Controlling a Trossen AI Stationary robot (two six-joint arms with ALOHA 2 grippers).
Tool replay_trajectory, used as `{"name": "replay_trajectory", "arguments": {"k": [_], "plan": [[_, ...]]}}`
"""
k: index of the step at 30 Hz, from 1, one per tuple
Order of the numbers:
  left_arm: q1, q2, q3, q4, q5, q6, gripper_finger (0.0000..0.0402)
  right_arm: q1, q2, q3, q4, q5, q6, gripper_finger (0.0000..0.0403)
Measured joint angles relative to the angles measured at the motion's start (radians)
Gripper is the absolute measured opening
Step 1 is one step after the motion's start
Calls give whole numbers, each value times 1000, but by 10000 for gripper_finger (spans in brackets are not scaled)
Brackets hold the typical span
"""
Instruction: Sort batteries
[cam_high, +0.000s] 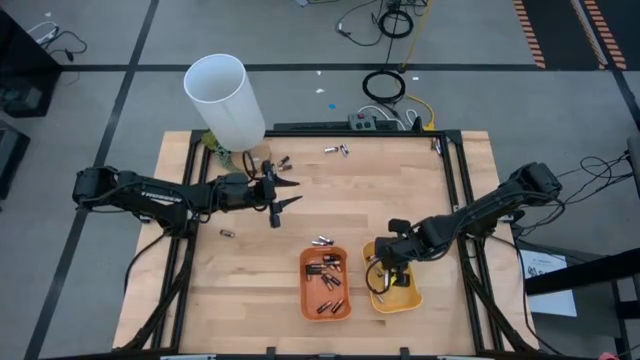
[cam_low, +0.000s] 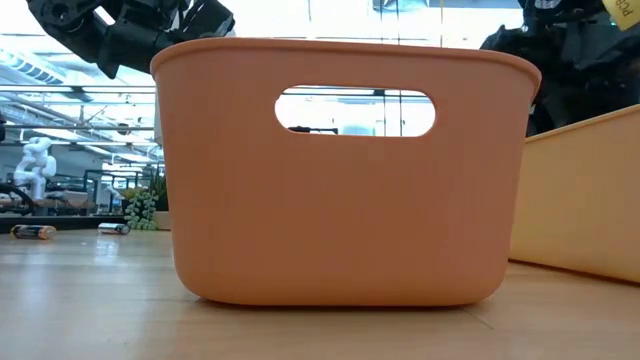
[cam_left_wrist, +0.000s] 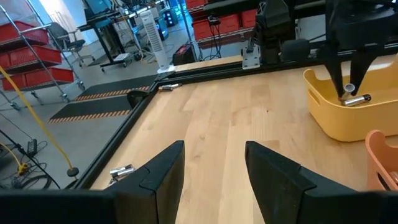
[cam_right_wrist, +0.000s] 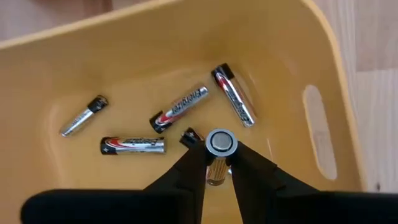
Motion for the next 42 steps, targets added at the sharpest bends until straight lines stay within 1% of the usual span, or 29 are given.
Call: {"name": "replay_trajectory", "arguments": {"k": [7,13,19,23,25,28,30,33,35,38,42], "plan": [[0,0,0,0,0,0,180,0,0,-4,25,3,4,95],[0,0,0,-1,0,0,180,0,0,3,36,-5,3,101],[0,0,0,-41,0,-6,180,-2,-1,80,3,-30,7,100],[0,0,1,-142,0,-113,180,4,-1,148,-4,-27,4,100],[-5,0,1,-229,0,-201,180,11,-2,171,5,-12,-25,100],[-21,0,2,-391,0,-333,180,24,-2,180,31,74,-123,100],[-45,0,24,-545,3,-396,180,32,-2,175,58,176,-235,100],[-92,0,100,-792,22,-467,180,31,-2,159,123,345,-396,100],[-128,0,154,-962,23,-509,180,20,-2,158,170,405,-486,100],[-176,0,203,-1206,23,-576,180,4,-2,158,250,416,-574,100],[-223,3,200,-1384,56,-650,180,2,-2,158,268,415,-597,100]]}}
